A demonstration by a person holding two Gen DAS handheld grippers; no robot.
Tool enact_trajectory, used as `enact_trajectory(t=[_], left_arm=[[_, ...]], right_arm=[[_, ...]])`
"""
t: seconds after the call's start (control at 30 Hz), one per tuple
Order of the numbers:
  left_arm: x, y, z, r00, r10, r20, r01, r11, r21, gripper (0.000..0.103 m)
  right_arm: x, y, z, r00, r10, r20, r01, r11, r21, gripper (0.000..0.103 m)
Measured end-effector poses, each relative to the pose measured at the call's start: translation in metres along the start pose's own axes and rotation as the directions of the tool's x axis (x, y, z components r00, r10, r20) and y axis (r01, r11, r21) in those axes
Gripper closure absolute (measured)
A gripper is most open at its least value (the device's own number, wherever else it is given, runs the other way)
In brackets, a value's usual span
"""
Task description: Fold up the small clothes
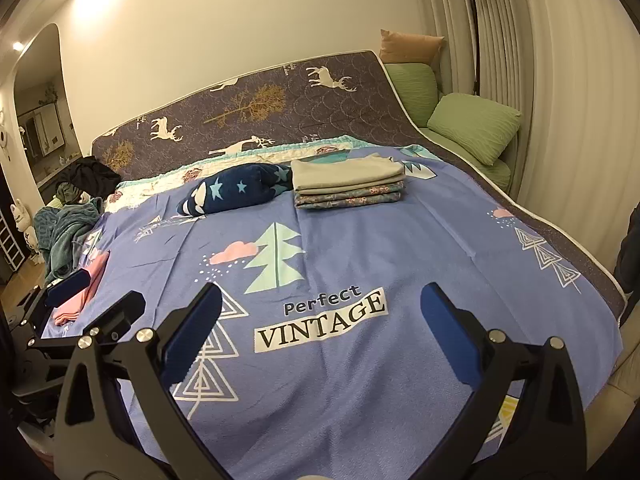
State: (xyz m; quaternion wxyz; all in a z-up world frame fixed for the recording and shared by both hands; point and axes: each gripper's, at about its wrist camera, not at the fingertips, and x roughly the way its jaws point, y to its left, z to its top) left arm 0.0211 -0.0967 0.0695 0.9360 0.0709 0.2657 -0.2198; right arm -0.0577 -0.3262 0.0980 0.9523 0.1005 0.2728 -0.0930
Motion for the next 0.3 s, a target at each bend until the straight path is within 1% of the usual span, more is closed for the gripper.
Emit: enact_trajectory(t=[0.3], left_arm=[[0.0065, -0.0001, -0.0020, 1.000, 0.008, -0.013, -0.008, 1.000, 0.005, 0.001]], right_arm=[[0.0059, 0.0001, -0.0020, 1.000, -0.002, -0.014, 0.002, 1.000, -0.004, 0.002]])
